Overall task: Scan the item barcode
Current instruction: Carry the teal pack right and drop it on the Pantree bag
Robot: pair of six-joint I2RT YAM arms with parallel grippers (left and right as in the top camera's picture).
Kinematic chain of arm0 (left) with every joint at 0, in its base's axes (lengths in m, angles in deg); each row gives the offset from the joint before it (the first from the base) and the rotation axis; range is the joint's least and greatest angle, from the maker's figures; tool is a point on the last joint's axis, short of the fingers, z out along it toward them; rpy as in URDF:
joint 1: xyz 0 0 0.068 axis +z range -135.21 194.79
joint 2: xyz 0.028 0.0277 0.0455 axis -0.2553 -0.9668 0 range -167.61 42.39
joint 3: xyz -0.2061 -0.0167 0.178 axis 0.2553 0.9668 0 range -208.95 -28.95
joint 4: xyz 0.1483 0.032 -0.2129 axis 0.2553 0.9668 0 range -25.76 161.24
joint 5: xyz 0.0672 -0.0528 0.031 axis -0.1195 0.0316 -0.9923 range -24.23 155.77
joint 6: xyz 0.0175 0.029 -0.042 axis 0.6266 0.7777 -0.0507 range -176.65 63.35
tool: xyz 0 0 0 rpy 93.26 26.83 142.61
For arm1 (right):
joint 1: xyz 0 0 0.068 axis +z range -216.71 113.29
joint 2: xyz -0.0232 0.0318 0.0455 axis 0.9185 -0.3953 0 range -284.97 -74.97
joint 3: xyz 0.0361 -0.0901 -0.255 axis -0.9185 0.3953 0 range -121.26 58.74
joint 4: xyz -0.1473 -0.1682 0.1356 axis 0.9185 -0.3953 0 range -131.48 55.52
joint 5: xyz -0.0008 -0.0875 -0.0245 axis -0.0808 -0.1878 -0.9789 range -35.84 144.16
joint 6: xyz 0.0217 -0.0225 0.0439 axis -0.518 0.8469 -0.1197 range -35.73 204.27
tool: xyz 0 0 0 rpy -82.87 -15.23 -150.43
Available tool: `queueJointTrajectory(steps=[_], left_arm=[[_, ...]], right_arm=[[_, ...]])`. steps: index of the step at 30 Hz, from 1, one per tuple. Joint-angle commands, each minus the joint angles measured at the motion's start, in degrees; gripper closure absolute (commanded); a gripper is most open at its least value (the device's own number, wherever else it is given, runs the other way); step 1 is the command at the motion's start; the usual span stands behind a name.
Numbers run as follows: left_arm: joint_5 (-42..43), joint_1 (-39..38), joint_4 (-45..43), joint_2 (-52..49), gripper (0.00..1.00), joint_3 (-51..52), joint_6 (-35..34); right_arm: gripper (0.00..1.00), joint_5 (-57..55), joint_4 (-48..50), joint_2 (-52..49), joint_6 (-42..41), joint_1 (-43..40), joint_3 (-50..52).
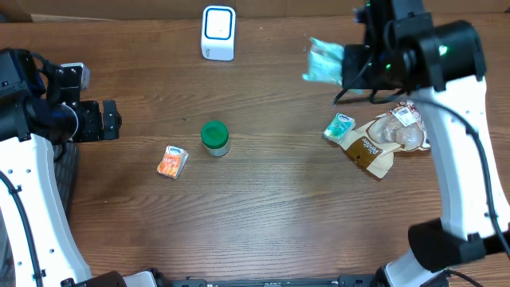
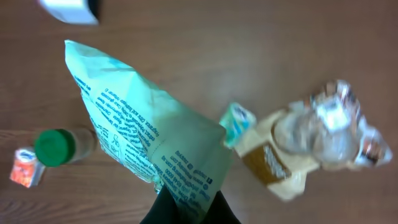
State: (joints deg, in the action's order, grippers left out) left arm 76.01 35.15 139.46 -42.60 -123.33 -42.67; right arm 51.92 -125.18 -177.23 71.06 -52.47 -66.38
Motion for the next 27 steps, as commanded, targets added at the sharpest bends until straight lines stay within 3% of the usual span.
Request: queueJointTrajectory(steps=[1, 6, 15, 23, 27], left_arm=[[-0.1, 0.2, -0.1, -0.1, 0.00, -0.6, 1.5], [-0.1, 0.2, -0.1, -0.1, 0.00, -0.6, 1.5], [-0.1, 0.2, -0.1, -0.1, 0.00, -0.6, 1.4], [-0.1, 0.2, -0.1, -0.1, 0.00, -0.6, 1.4], [-0.1, 0.2, -0.1, -0.1, 0.00, -0.6, 1.4]], right_arm=[[0.96, 4.5, 0.4, -1.0, -2.0, -5.4, 6.5], [0.96, 5.0, 5.7, -1.0, -2.0, -12.6, 20.2], [0.96, 5.4, 23.8, -1.0, -3.8, -22.6, 39.8], [0.95, 5.4, 29.3, -1.0, -5.0, -25.0, 48.0], [0.83, 5.4, 29.2, -1.0, -5.0, -25.0, 47.8]])
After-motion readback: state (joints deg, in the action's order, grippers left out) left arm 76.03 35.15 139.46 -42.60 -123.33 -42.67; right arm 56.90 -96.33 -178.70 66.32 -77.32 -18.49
